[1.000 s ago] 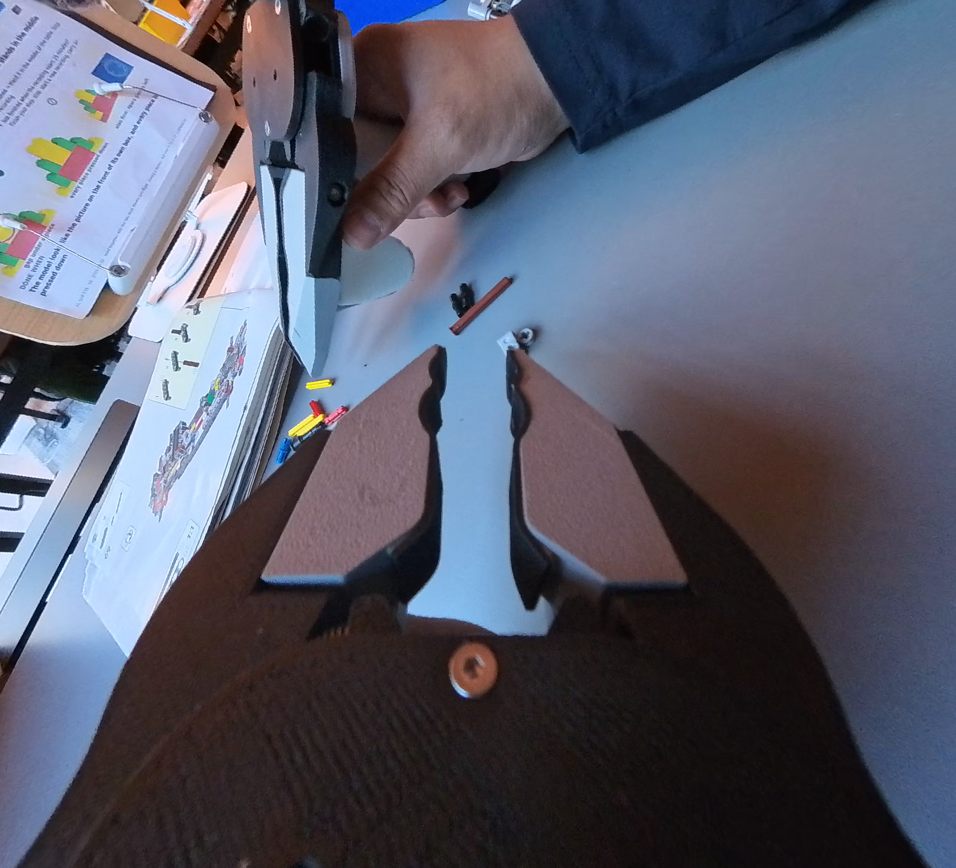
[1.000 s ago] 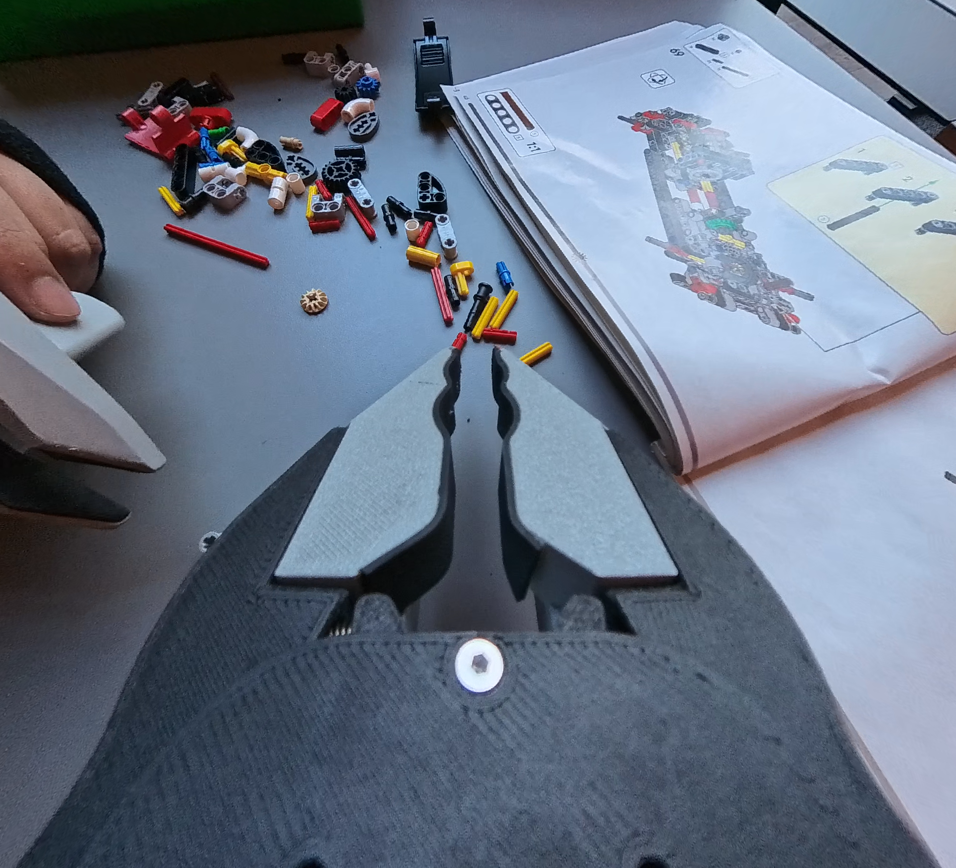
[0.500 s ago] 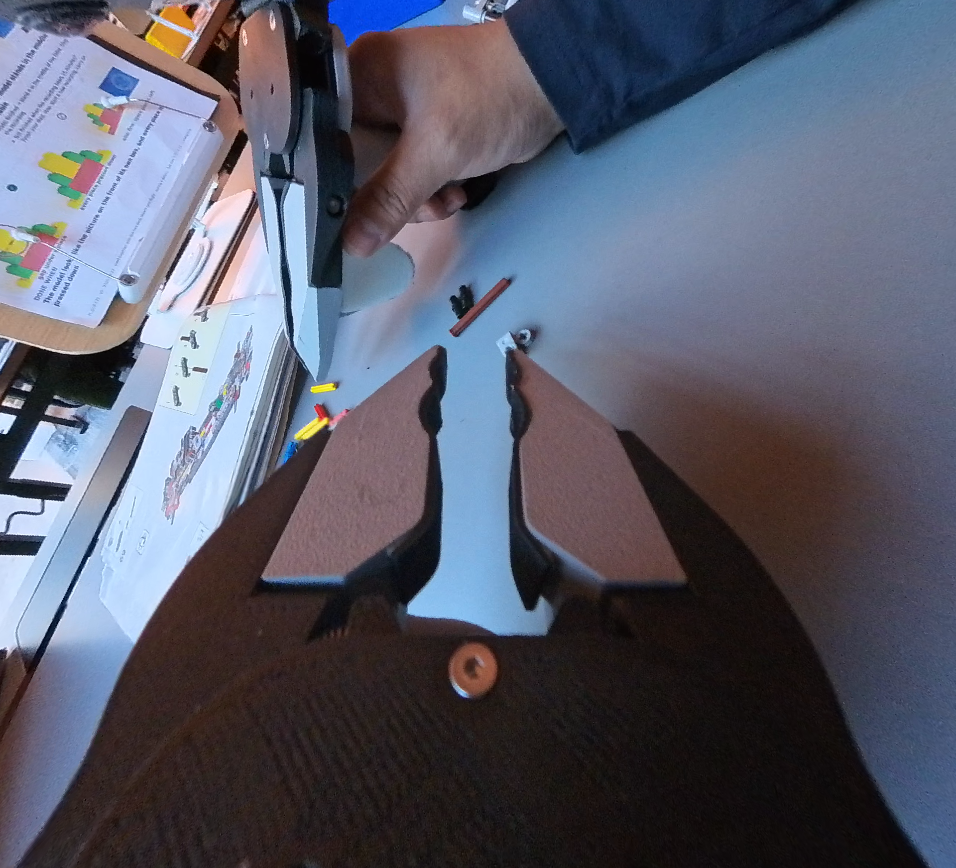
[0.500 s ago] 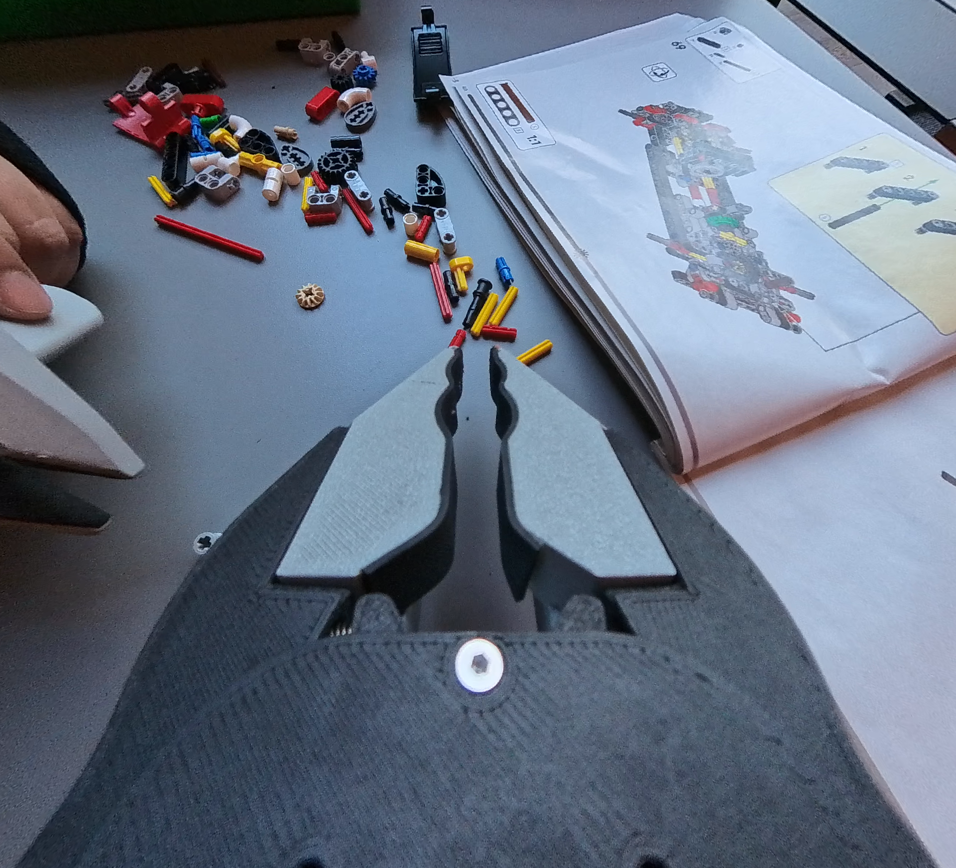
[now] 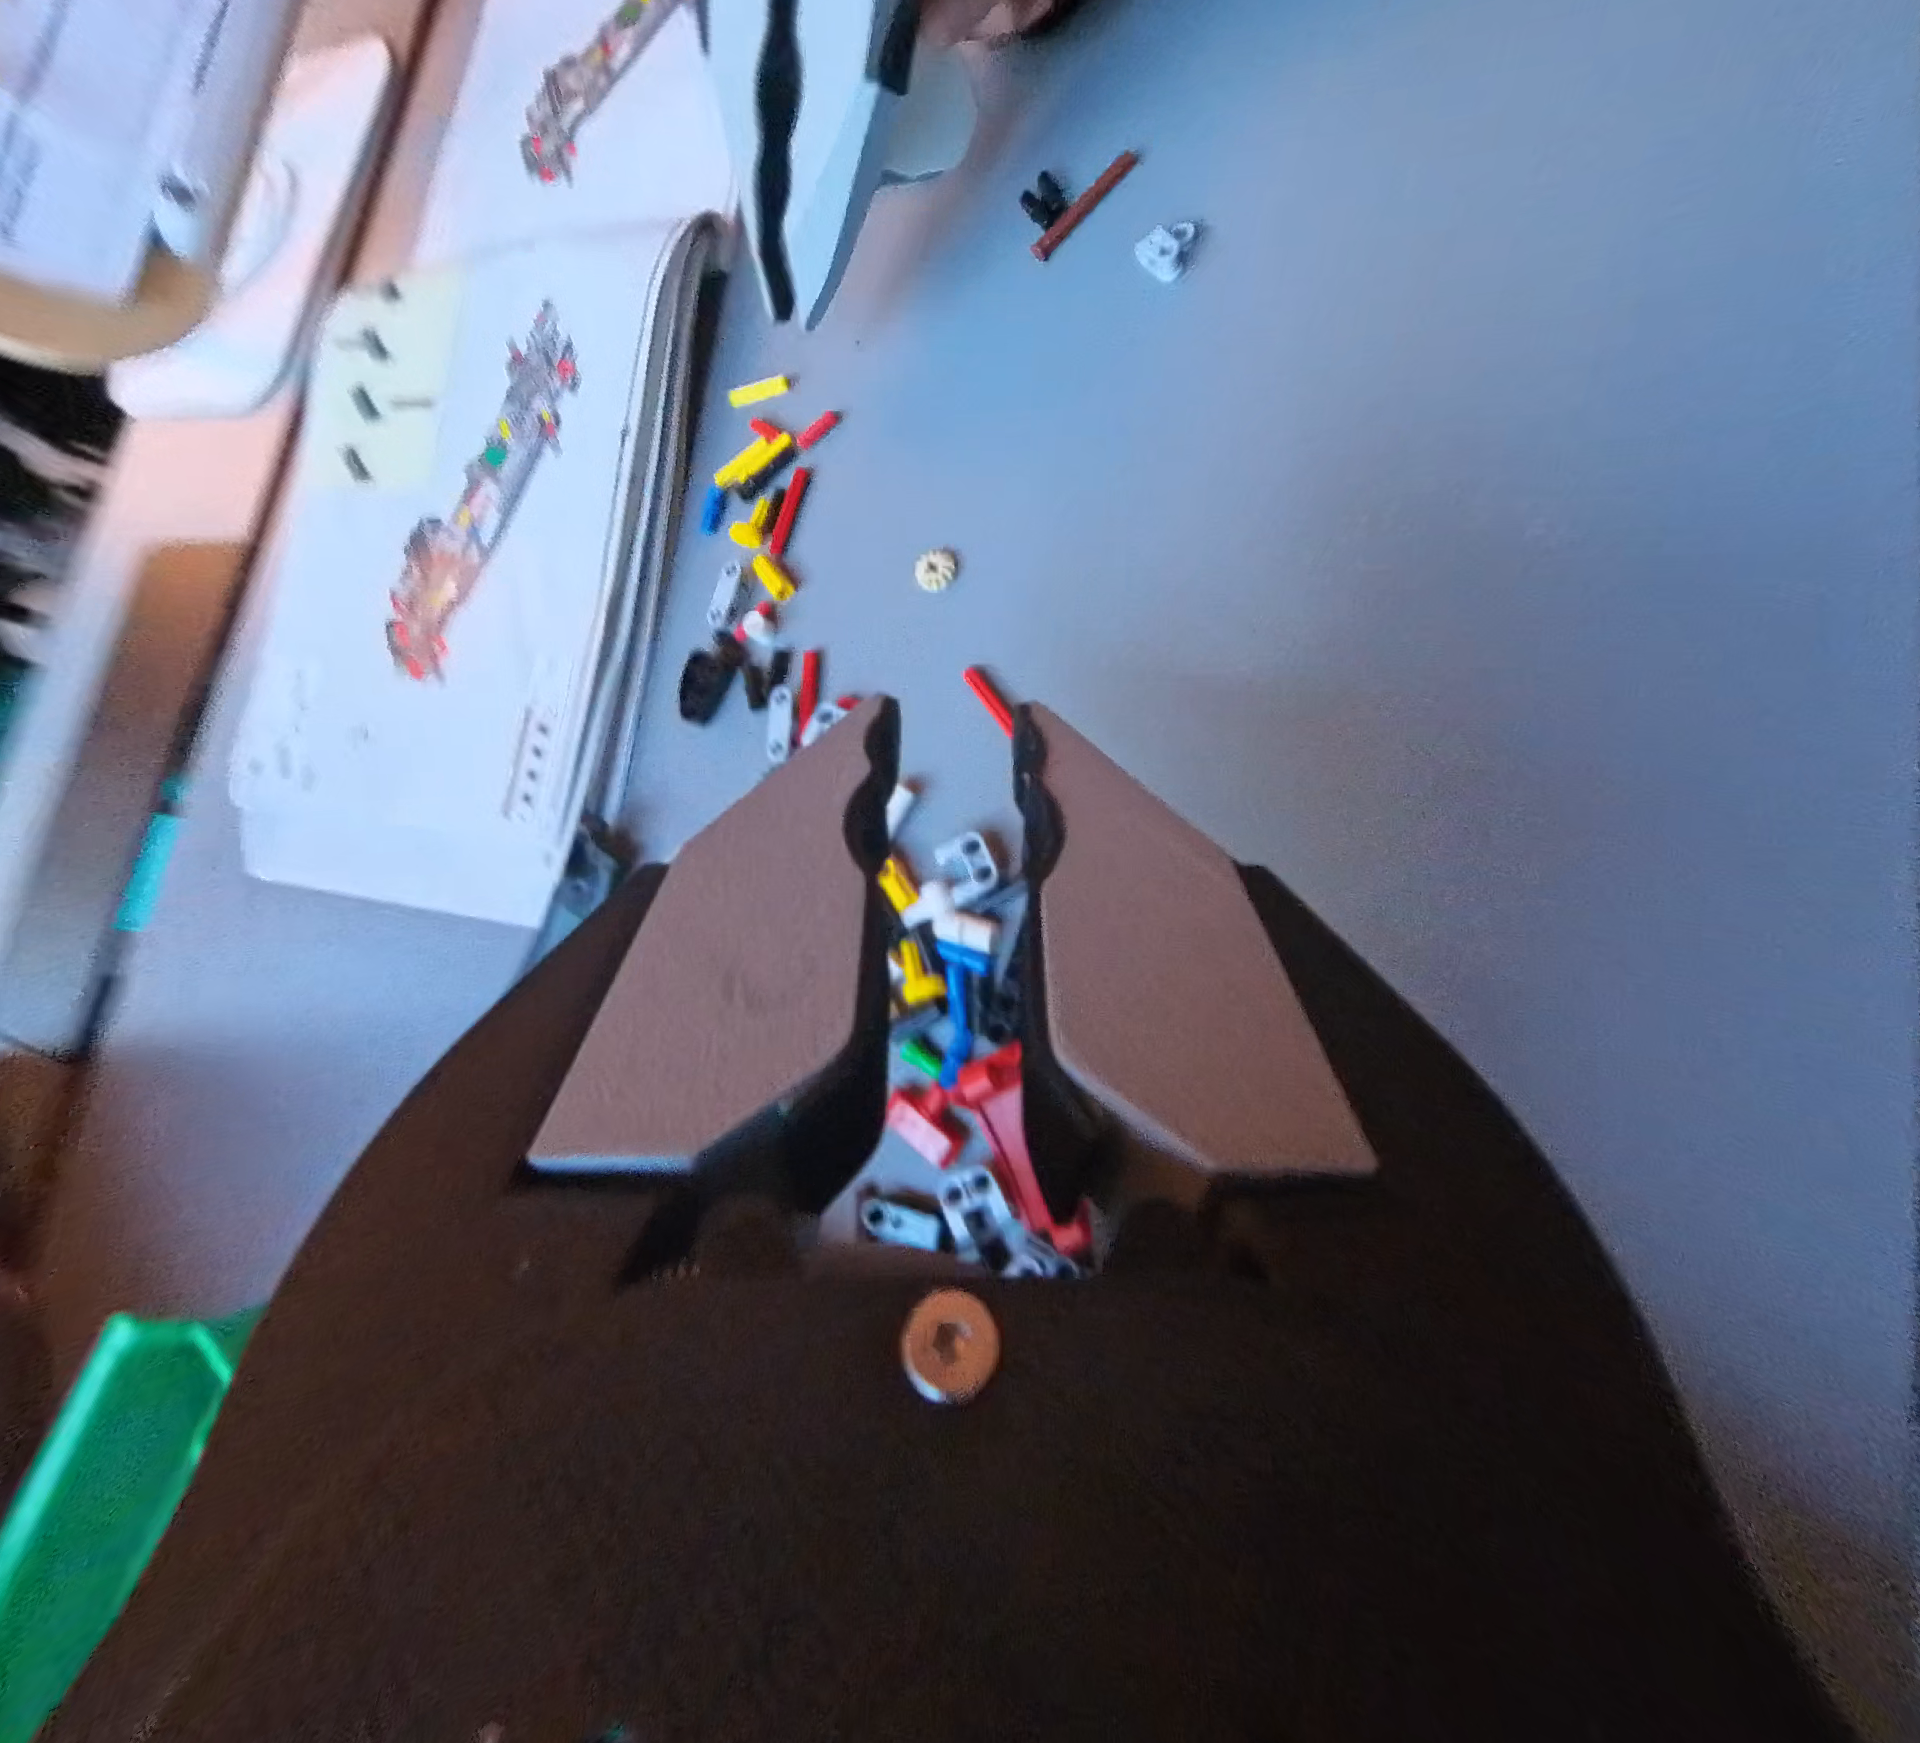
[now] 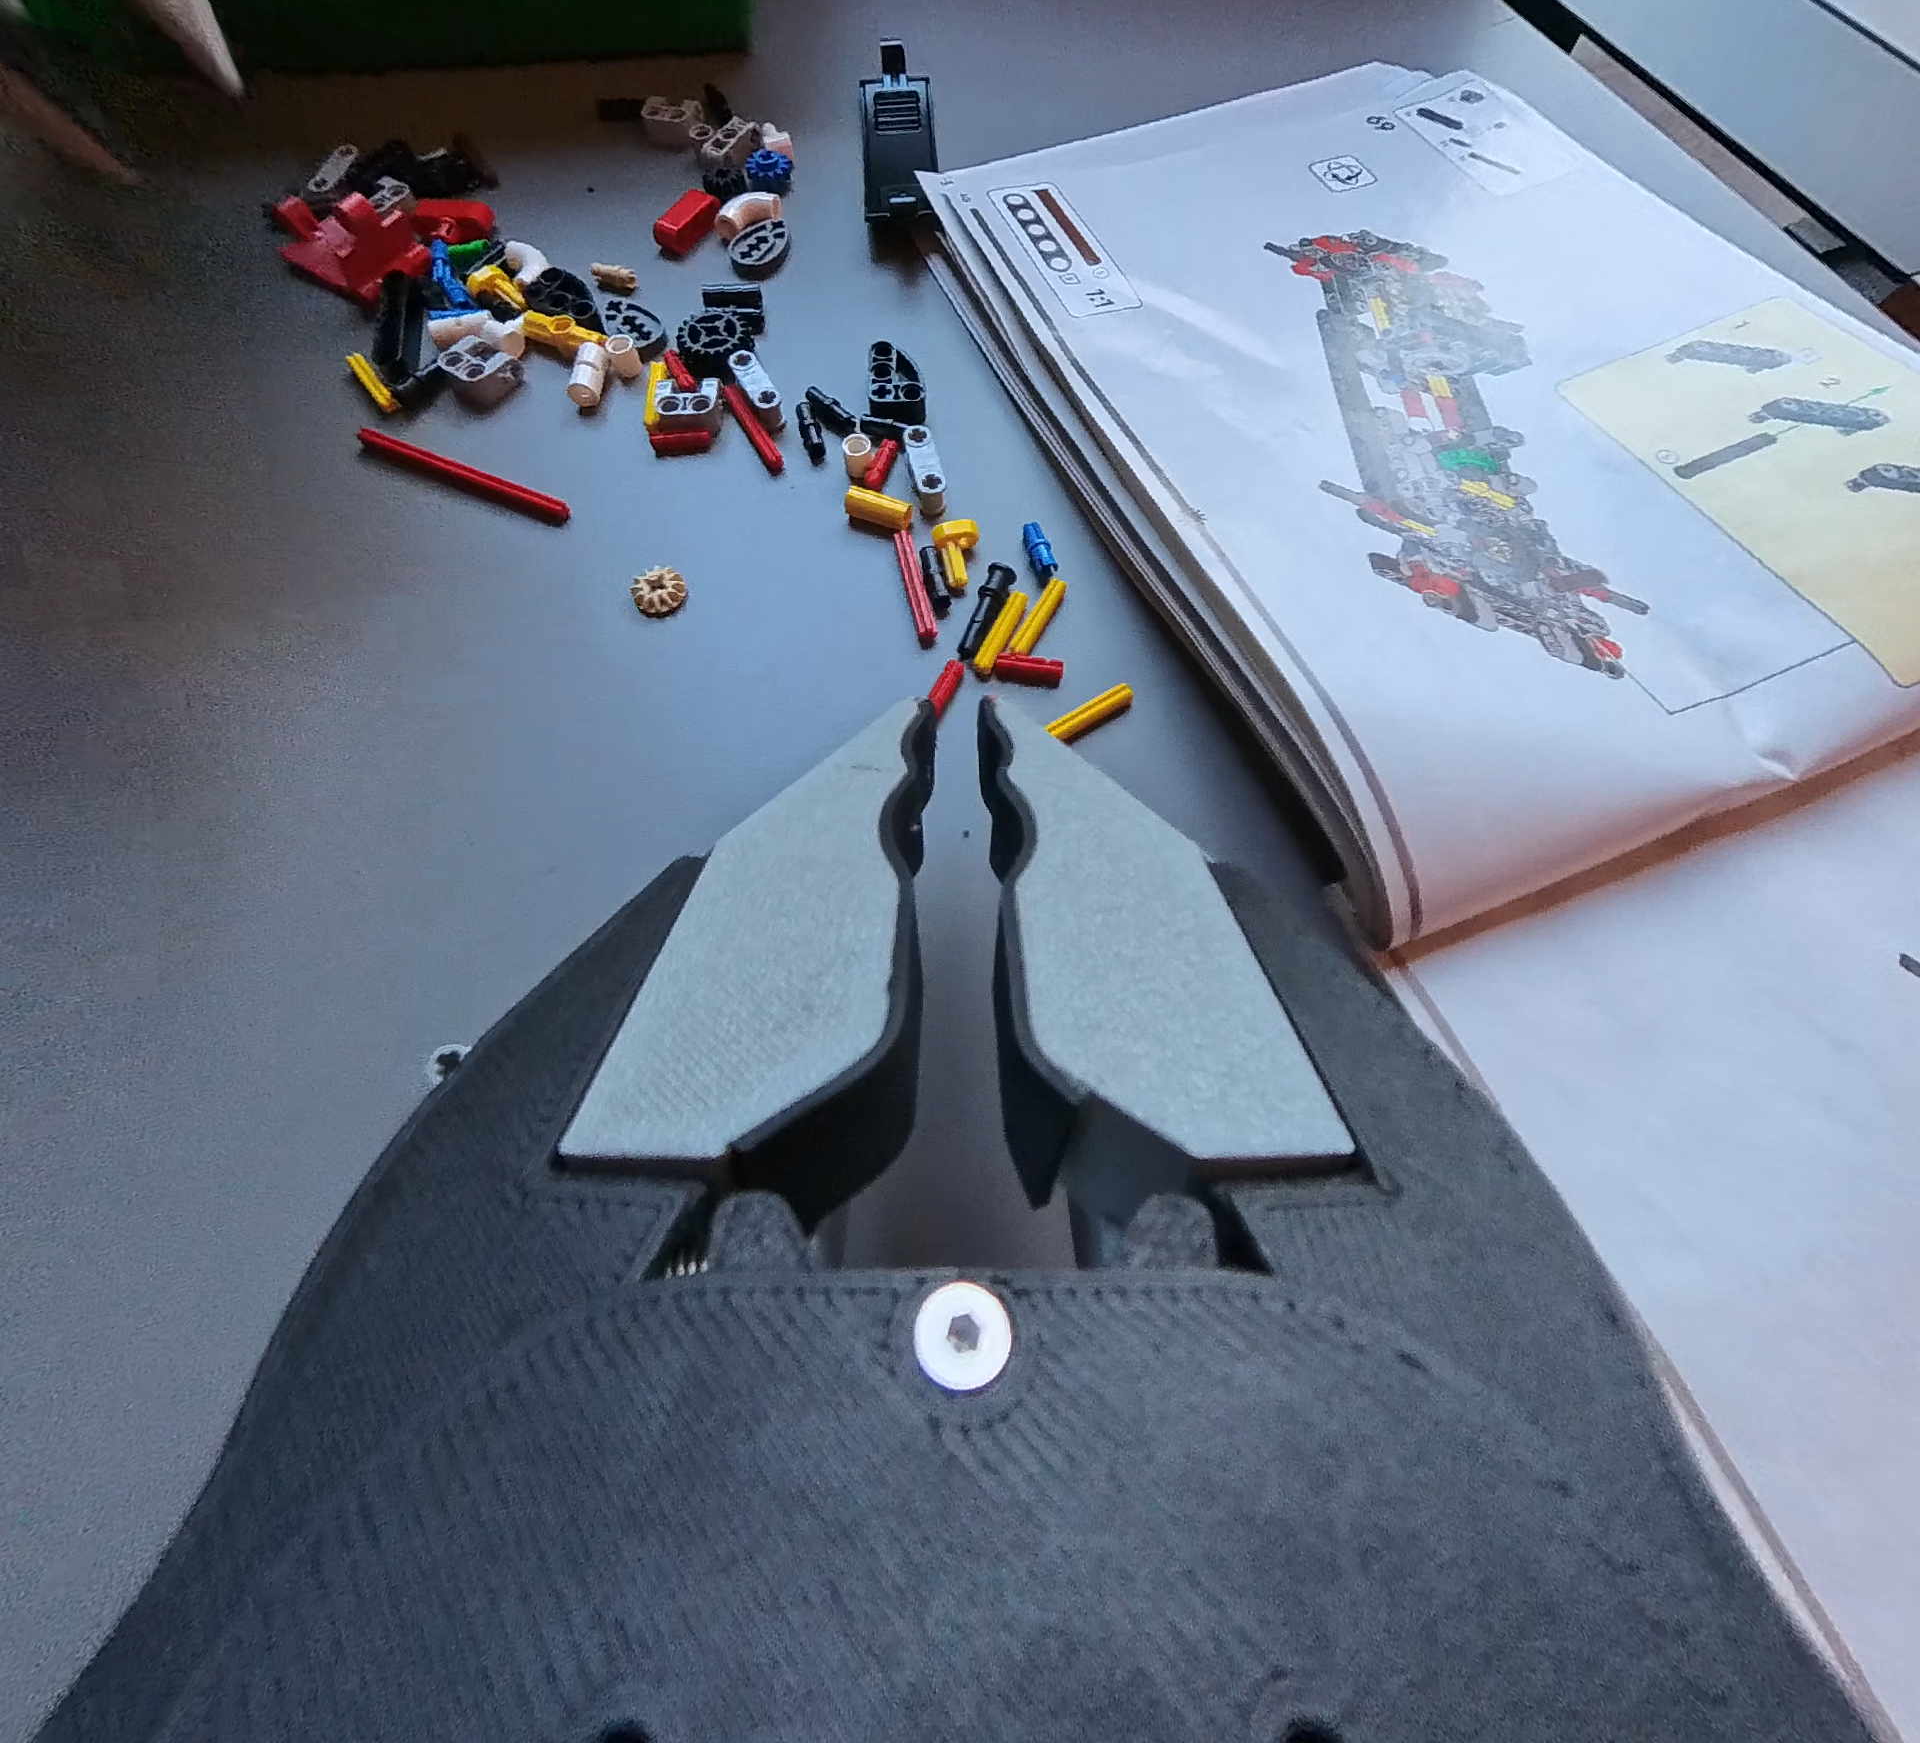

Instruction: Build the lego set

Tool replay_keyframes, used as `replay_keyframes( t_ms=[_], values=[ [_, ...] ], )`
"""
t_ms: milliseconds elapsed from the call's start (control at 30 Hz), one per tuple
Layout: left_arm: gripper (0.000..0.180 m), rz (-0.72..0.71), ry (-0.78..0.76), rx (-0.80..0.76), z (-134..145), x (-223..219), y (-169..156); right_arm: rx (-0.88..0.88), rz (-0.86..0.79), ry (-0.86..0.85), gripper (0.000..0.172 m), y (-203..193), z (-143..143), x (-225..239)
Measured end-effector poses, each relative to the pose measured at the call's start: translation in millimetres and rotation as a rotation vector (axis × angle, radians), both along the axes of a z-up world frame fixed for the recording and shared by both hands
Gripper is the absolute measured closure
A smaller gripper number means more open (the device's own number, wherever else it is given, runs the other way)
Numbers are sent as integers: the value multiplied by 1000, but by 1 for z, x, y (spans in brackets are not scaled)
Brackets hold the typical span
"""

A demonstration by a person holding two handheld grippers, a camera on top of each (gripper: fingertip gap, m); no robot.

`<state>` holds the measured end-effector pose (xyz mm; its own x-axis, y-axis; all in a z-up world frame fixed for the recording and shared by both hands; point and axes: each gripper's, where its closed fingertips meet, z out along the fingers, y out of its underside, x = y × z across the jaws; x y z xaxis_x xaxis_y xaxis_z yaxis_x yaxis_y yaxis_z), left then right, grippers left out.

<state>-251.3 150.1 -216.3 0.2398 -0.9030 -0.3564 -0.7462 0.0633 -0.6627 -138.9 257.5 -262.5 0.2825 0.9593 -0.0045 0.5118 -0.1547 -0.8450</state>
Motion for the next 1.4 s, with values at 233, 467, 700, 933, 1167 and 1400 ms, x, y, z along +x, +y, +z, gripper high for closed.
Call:
replay_keyframes(
  t_ms=[233, 467, 700, 933, 1167, 1400],
  values=[
    [164, 116, 209, -218, -39, -32, -7, 1, 8, -7, 167, -6, -1, 1],
    [166, 156, 359, -296, -62, -48, -6, -18, 19, 1, 167, -10, 0, 2],
    [174, 182, 414, -321, -72, -55, -5, -29, 23, 14, 168, -12, 1, 2],
    [175, 176, 294, -268, -34, -28, -3, -28, 17, 35, 169, -11, 6, 4],
    [174, -2, 127, -211, -30, 104, 10, -51, -50, 85, 169, 3, 15, 17],
    [174, -35, 160, -320, -67, 147, 20, -47, -90, 128, 171, 9, 28, 28]
  ],
)
